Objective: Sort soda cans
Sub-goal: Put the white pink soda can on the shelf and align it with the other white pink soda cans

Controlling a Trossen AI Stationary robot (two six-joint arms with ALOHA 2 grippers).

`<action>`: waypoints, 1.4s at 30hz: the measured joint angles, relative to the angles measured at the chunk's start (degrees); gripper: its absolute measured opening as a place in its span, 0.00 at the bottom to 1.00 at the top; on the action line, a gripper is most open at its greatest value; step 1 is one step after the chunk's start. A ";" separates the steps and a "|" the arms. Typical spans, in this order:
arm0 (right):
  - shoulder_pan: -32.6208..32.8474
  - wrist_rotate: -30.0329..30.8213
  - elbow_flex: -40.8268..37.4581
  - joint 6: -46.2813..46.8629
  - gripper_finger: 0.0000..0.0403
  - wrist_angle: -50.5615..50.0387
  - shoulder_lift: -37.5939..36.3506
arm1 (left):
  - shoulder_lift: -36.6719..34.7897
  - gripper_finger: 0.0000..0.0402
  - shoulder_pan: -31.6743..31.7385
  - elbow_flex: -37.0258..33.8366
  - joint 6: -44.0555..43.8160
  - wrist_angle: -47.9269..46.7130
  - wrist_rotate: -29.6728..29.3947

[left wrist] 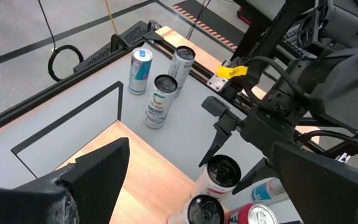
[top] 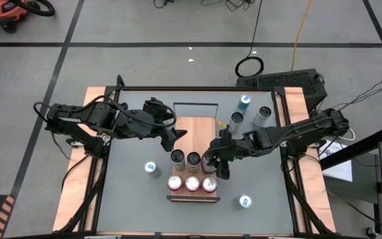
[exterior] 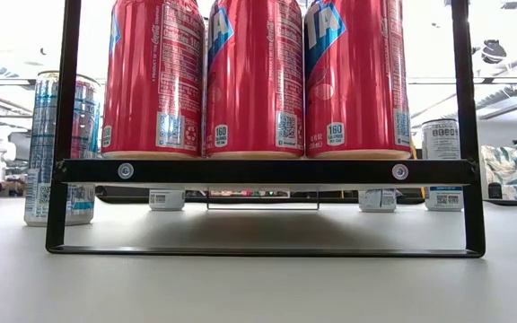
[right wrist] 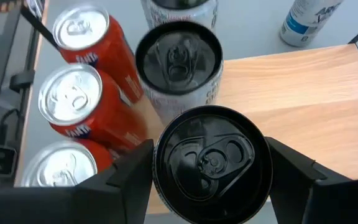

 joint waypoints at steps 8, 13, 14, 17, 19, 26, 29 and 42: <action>0.00 0.05 -1.71 2.41 0.54 1.41 0.00 | 0.00 0.98 0.00 0.00 0.00 -0.33 0.01; 0.00 0.15 -2.45 2.74 0.54 2.12 -0.09 | 0.00 0.98 0.00 0.00 0.02 -1.48 0.01; 0.00 0.19 -2.56 2.68 0.54 2.46 -0.11 | 0.00 0.98 0.00 0.00 0.00 -1.57 0.01; 0.00 0.13 -2.62 2.49 0.55 3.35 -0.11 | 0.00 0.98 0.00 0.00 0.00 -2.07 0.01; 0.00 0.03 -2.65 2.71 0.55 3.61 -0.05 | 0.00 0.98 0.00 0.00 -0.06 -2.73 0.03; 0.00 0.01 -2.65 2.75 0.56 3.54 -0.04 | 0.00 0.98 0.00 0.00 -0.03 -2.93 0.03; 0.00 -0.01 -2.67 2.75 0.60 3.54 -0.02 | 0.00 0.98 0.00 0.00 -0.03 -2.93 0.03; 0.00 -0.05 -2.69 2.79 0.73 3.81 0.00 | 0.00 0.98 0.00 0.00 -0.02 -2.93 0.03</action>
